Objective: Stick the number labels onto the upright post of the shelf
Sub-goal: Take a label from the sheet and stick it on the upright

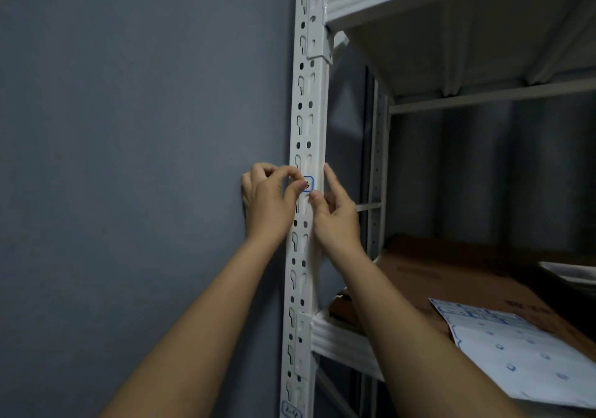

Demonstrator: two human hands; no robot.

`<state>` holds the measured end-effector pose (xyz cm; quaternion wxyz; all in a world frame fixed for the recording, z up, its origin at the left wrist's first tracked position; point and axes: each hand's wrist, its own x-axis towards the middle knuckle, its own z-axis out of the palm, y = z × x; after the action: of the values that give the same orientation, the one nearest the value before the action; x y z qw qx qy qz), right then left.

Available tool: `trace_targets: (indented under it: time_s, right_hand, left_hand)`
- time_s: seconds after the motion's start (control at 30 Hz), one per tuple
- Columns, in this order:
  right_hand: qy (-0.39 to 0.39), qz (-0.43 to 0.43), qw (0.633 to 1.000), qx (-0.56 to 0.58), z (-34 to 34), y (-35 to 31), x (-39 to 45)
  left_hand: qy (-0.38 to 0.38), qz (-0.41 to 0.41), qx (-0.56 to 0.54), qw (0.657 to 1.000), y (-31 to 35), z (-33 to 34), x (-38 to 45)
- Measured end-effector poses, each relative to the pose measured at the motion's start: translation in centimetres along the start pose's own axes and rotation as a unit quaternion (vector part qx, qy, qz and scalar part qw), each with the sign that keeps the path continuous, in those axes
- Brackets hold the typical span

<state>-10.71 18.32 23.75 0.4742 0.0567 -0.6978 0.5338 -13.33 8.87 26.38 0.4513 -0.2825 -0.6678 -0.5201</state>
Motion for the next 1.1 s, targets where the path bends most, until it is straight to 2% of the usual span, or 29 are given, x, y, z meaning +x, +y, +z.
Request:
trace_targets:
  time_s: [0.2,0.53,0.73,1.0,1.1]
  right_hand:
    - [-0.012,0.003,1.000,-0.006,-0.3,-0.3,-0.2]
    - [-0.016,-0.004,1.000,0.004,-0.4,0.4,0.2]
    - [-0.003,-0.011,1.000,-0.018,-0.3,0.1,-0.1]
    - [-0.006,0.003,1.000,0.014,-0.4,-0.1,-0.3]
    - [-0.005,0.008,1.000,0.017,-0.2,-0.3,-0.4]
  left_hand:
    - [0.069,0.025,0.002,0.997,0.4,-0.1,-0.5]
    - [0.010,0.006,-0.041,0.999,-0.4,0.3,-0.3]
    - [-0.024,0.032,-0.007,0.999,-0.6,0.3,-0.3]
    - [0.049,0.046,-0.043,0.997,-0.6,0.2,-0.6]
    - [0.052,0.048,-0.047,0.996,-0.9,0.3,-0.4]
